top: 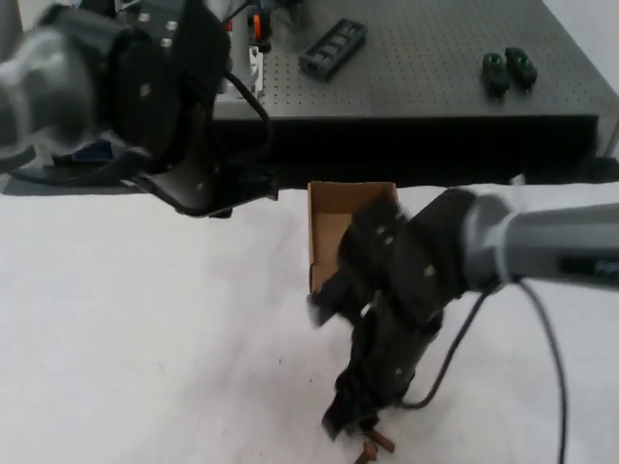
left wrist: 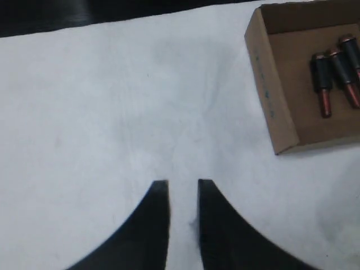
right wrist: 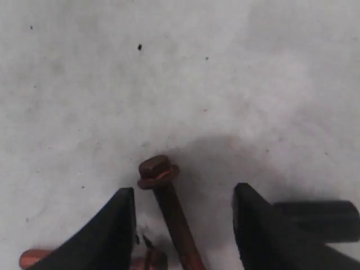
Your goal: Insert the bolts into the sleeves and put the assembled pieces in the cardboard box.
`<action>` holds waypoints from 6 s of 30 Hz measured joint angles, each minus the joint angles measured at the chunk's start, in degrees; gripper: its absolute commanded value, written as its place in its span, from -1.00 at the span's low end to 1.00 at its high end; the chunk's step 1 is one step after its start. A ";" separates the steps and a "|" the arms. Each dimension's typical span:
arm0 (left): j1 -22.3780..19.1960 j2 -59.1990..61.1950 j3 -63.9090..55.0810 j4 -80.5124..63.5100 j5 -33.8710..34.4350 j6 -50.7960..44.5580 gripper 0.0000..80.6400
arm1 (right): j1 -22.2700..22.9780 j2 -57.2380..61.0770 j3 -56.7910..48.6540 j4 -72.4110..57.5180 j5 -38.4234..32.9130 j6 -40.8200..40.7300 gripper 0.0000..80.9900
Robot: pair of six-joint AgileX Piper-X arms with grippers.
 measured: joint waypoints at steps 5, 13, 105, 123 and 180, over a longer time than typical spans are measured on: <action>0.00 -0.99 0.66 0.01 -0.03 2.86 -0.64 | 1.27 1.95 -0.20 -0.15 2.23 -0.97 -0.39; 0.00 -0.99 0.76 0.01 7.47 5.87 -0.64 | 1.94 2.30 -0.71 -1.45 5.31 -3.12 -0.88; -14.63 -14.14 22.77 -40.33 44.95 0.51 -0.98 | -15.18 -47.31 31.07 -63.48 -26.39 46.57 -0.88; -14.63 -14.89 23.34 -41.11 41.14 -0.75 -0.98 | -14.95 -47.31 30.96 -60.61 -27.95 44.36 -0.88; -6.17 51.47 -49.81 4.39 10.95 -6.71 -0.14 | -30.76 -64.86 30.96 6.92 -23.93 21.70 -0.05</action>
